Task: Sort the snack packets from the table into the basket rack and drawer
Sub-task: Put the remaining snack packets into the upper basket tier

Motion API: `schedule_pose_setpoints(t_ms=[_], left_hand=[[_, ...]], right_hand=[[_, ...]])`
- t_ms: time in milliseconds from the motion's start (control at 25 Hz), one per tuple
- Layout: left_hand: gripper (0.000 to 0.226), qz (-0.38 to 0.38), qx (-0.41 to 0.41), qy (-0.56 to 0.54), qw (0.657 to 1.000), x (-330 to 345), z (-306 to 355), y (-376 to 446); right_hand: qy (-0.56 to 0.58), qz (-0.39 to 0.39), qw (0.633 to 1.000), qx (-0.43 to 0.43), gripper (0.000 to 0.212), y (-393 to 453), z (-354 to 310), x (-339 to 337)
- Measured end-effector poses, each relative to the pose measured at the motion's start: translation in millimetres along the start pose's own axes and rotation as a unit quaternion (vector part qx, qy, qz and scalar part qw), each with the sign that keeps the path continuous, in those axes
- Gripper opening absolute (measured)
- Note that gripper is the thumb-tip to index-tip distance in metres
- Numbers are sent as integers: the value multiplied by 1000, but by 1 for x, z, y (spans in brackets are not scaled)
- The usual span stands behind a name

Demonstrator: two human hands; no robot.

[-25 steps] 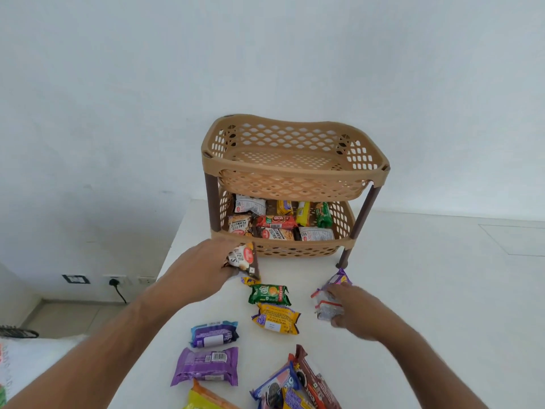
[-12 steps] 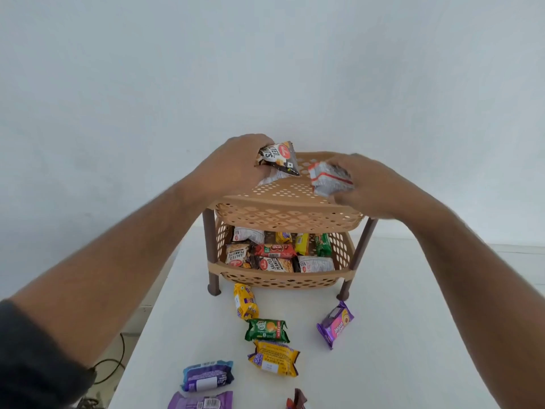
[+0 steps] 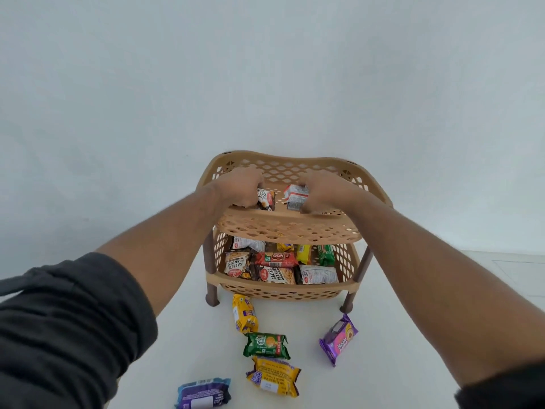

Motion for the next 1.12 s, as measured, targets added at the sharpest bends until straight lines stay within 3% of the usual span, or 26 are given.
schedule_pose_setpoints(t_ms=[80, 400, 760, 960, 1120], left_hand=[[27, -30, -9, 10, 999, 3, 1, 1], [18, -97, -37, 25, 994, 12, -2, 9], [6, -95, -44, 18, 994, 17, -10, 11], [23, -167, -63, 15, 984, 17, -13, 12], [29, -164, -79, 4, 983, 14, -14, 8]], right_hand=[[-11, -46, 999, -8, 40, 9, 0, 14], [18, -142, 990, -17, 42, 30, -3, 37], [77, -156, 985, 13, 36, 35, -1, 55], [100, -174, 979, 16, 43, 30, -3, 52], [91, -163, 982, 13, 49, 28, -2, 46]])
Point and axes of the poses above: each hand's wrist, its own y-axis towards the middle knuckle, its own x-axis out of the palm, z = x × y, the point moved 3 cm from there along y, towards the middle knuckle, and after that the axes turned 13 degrees about z, right-handed, at the moved point
